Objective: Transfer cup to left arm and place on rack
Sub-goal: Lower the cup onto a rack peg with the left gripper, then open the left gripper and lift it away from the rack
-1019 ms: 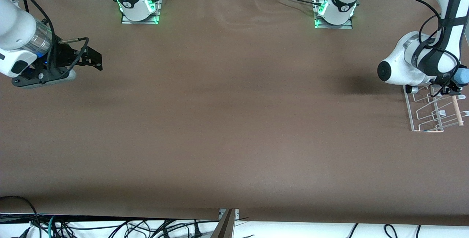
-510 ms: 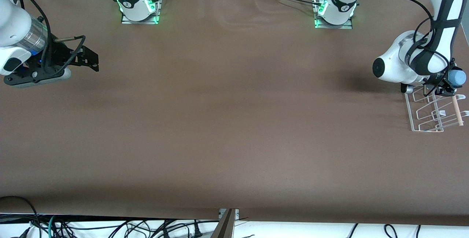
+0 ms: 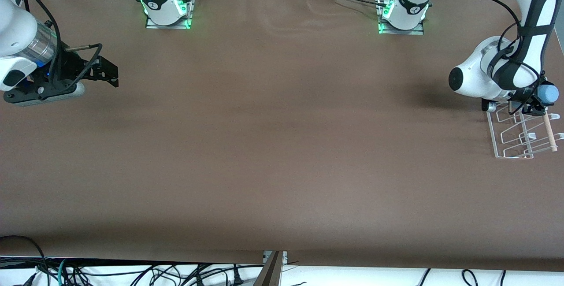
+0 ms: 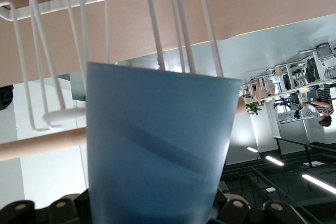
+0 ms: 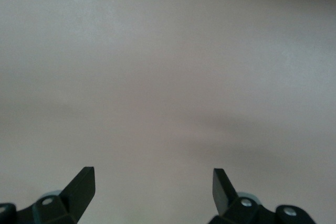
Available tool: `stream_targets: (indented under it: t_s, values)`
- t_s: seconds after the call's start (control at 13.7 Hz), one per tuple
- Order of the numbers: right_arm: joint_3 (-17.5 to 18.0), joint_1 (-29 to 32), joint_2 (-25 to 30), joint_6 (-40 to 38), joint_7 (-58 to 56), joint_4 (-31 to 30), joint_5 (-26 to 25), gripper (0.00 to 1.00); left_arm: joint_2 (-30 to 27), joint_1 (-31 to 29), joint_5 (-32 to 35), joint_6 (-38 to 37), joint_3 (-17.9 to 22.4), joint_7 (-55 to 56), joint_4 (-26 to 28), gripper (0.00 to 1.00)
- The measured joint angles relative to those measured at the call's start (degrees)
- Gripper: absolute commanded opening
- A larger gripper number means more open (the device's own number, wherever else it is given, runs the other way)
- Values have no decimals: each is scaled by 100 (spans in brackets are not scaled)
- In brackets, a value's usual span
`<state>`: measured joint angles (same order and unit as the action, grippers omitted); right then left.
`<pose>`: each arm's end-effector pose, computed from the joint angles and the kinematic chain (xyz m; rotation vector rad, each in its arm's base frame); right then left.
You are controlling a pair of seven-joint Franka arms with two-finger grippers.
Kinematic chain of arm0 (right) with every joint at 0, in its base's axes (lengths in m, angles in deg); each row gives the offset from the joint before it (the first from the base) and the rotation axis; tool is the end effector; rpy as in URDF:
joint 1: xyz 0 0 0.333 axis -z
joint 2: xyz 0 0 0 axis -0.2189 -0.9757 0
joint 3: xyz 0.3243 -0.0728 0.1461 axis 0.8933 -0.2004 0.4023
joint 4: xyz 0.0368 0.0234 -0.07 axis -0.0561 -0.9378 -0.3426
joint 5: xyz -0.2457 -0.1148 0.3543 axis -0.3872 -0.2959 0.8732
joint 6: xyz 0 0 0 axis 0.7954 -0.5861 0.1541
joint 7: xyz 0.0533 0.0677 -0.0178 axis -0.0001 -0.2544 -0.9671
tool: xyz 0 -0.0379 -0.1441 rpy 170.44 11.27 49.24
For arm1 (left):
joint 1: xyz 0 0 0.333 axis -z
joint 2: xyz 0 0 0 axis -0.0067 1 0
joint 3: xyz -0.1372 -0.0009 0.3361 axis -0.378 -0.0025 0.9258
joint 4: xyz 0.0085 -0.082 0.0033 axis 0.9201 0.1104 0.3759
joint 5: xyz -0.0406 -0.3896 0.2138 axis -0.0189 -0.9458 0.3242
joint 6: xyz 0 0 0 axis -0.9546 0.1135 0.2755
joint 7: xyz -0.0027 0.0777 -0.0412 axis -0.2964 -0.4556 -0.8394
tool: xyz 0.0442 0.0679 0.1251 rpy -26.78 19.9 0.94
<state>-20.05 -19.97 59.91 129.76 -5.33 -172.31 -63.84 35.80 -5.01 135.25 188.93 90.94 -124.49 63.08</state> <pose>0.6376 0.1008 0.5964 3.1123 0.3292 -0.0631 0.5042 0.2271 0.2327 -1.2194 1.5226 1.2133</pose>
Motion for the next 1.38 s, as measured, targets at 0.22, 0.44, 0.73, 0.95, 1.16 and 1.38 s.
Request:
stream_targets:
  t_s: [0.22,0.44,0.73,0.95,1.16,1.38]
  values:
    - [-4,0,1,5,-1,27,0,99,47,-1,69,10,3,102,23,93]
    - [-12,0,9,17,-1,260,0,99,58,0,73,11,3,142,18,100]
    - [-12,6,11,-53,-1,564,-2,99,-40,16,-37,10,-21,207,-82,100]
    - [-69,31,-101,-59,-1,560,-3,99,-380,68,-1658,-9,-43,245,-522,100]
    - [-72,34,-178,-60,-1,555,-4,99,-827,130,-3747,-372,-123,217,-1325,100]
    - [-110,38,-259,-36,10,489,-3,99,-1020,183,-5620,-1249,-373,208,-2290,100]
